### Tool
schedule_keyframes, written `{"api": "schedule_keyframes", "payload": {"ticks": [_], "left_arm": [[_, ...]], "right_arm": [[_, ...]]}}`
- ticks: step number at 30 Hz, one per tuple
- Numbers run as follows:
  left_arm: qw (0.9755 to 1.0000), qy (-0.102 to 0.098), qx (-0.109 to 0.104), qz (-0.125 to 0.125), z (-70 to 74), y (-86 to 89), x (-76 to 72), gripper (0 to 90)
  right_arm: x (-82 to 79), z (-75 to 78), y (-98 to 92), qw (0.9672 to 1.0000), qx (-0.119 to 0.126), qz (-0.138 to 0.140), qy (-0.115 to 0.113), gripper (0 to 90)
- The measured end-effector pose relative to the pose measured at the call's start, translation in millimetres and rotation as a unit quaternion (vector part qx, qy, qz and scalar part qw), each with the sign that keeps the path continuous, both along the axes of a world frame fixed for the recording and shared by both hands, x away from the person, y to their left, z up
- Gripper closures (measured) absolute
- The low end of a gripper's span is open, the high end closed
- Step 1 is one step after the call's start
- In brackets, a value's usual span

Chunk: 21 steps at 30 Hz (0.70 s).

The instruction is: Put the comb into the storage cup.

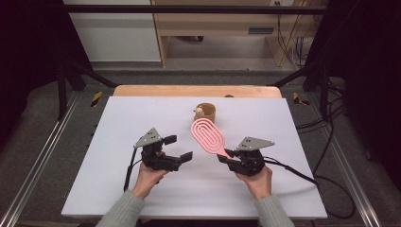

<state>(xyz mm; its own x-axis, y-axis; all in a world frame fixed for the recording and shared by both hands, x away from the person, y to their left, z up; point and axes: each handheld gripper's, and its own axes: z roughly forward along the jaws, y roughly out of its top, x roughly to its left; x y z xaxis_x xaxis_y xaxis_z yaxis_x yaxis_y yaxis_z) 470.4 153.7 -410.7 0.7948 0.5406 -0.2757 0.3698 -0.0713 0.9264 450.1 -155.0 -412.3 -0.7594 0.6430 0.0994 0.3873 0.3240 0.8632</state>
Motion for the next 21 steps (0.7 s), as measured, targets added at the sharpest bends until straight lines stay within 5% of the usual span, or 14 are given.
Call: {"api": "schedule_keyframes", "payload": {"ticks": [21], "left_arm": [[0.9996,0.009,-0.027,0.001,2.0,-15.5,4.9,0.0]], "right_arm": [[-1.9,2.5,-0.9,0.9999,0.010,0.005,-0.008,69.9]]}}
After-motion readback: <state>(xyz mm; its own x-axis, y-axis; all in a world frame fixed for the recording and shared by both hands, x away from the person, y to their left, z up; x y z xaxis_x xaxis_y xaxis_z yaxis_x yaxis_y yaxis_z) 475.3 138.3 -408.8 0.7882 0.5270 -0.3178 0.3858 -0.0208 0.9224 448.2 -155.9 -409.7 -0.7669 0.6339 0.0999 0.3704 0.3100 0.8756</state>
